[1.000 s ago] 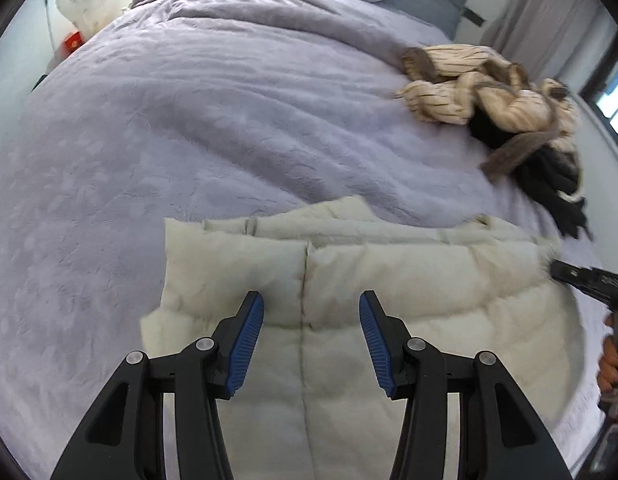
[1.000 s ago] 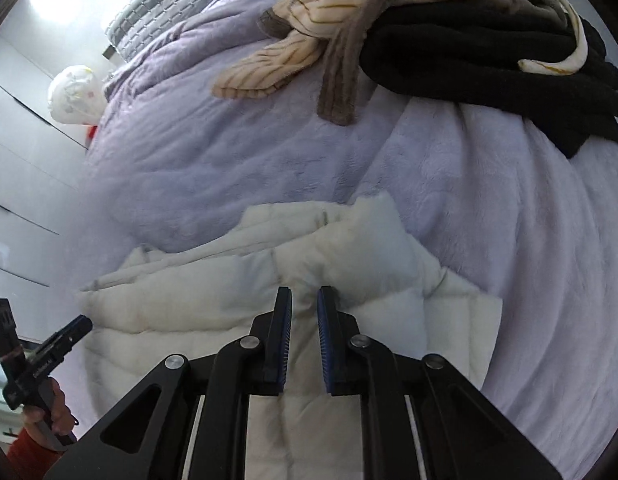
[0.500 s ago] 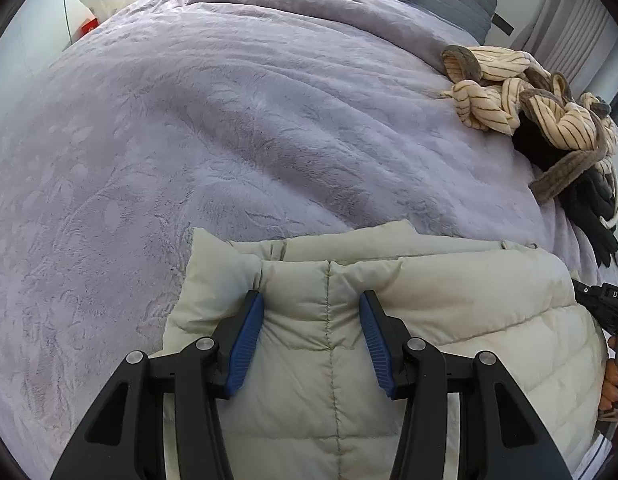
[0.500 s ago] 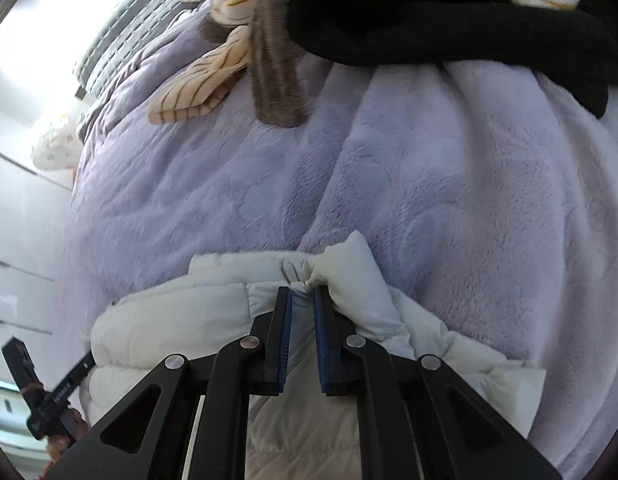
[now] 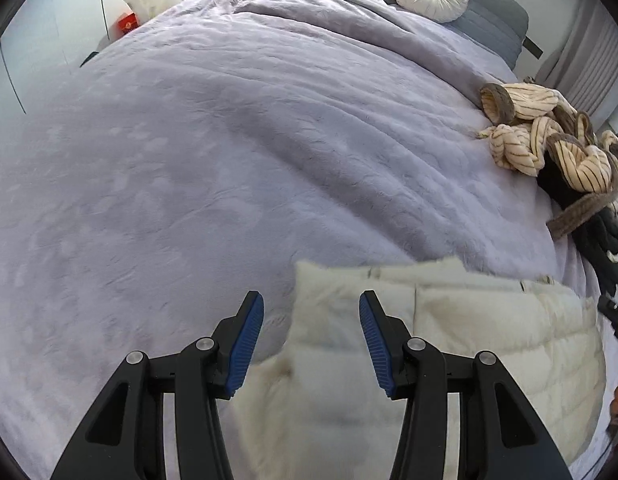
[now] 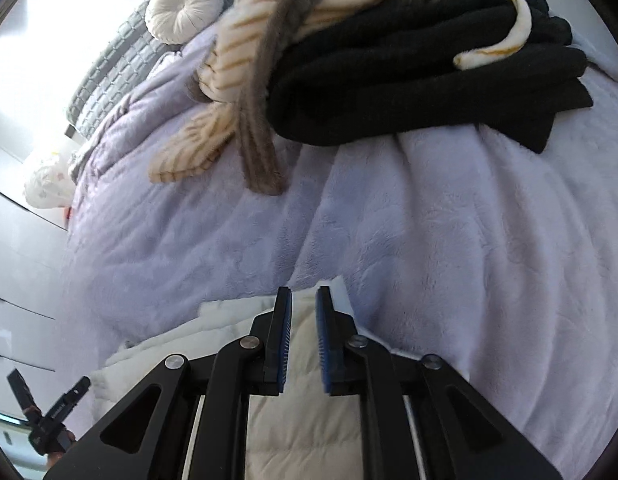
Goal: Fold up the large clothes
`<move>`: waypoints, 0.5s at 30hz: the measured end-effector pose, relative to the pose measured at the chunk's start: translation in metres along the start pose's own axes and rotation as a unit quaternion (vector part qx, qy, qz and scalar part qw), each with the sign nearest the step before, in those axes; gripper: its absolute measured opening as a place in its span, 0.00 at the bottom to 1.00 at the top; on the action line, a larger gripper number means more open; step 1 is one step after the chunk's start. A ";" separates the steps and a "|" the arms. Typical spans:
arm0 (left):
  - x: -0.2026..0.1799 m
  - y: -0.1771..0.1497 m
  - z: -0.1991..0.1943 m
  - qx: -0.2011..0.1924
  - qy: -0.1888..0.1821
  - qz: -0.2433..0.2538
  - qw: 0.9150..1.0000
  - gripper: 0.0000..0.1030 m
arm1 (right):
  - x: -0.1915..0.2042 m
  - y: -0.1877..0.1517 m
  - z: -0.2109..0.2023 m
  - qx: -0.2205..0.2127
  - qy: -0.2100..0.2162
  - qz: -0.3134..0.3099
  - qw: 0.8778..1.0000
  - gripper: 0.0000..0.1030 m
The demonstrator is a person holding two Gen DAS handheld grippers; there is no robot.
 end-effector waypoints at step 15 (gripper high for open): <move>0.009 -0.079 -0.089 0.033 0.001 0.000 0.999 0.92 | 0.008 -0.058 -0.066 0.036 0.064 0.048 0.996 0.48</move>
Point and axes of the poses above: each gripper's, at about its wrist camera, not at the fingertips, and z roughly the way its jaws point, x to its left, y to its top, the point moved 7 cm from there along z, roughly the way its jaws point, and after that the axes turned 11 degrees about -x, right-handed, at the moved point
